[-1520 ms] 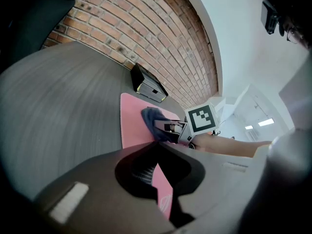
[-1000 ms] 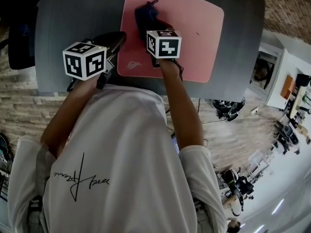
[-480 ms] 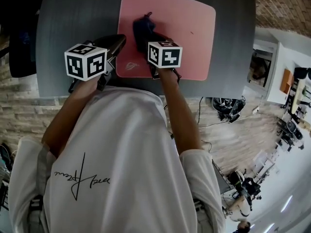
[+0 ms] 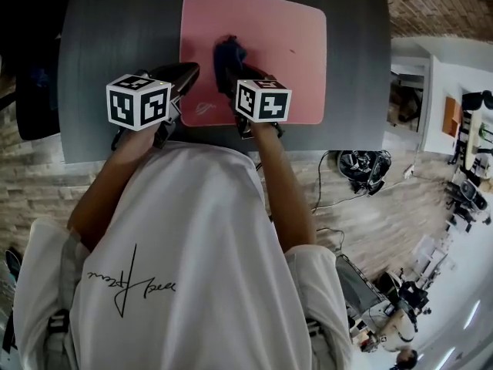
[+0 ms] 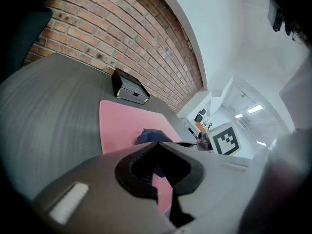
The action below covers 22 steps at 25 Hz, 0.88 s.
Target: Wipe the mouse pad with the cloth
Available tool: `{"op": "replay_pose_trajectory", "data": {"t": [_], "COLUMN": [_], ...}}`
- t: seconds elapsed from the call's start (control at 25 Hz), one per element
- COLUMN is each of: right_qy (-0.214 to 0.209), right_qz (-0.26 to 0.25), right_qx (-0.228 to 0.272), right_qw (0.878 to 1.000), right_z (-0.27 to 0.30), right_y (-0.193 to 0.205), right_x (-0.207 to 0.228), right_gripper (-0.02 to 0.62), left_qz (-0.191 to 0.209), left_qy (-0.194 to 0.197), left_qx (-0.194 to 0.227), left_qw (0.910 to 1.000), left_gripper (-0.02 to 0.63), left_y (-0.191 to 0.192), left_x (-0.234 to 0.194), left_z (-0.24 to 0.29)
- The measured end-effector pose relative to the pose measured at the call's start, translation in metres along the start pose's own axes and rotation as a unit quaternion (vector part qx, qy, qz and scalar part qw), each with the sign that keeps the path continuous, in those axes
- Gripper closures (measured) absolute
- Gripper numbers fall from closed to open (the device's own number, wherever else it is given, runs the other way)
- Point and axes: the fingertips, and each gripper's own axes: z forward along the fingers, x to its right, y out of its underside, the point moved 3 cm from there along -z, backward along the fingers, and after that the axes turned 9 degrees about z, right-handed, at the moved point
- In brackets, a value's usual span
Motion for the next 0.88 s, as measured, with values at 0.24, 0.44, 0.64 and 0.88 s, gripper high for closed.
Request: {"op": "replay_pose_trajectory", "data": {"t": [0.24, 0.44, 0.64, 0.88], "right_qy": [-0.008, -0.020, -0.038, -0.045], "right_qz": [0.022, 0.020, 0.003, -0.012], "right_qx": [0.022, 0.044, 0.059, 0.080], "right_qw": [0.999, 0.999, 0.998, 0.996], "right_z": [-0.025, -0.048, -0.082, -0.111], "right_y": [0.003, -0.004, -0.012, -0.019], "right_x": [-0.004, -0.011, -0.016, -0.024], "right_gripper": [0.516, 0.516, 0.517, 0.518], "left_qz": [0.016, 0.022, 0.031, 0.028], "left_qy": [0.012, 0.018, 0.028, 0.024], "left_qx": [-0.005, -0.013, -0.018, -0.015], "left_qw": [0.9998, 0.9995, 0.9990, 0.9992], "left_gripper": [0.594, 0.594, 0.594, 0.594], "left_y": [0.001, 0.004, 0.004, 0.002], "left_x": [0.008, 0.008, 0.019, 0.019], "left_z": [0.002, 0.004, 0.011, 0.008]}}
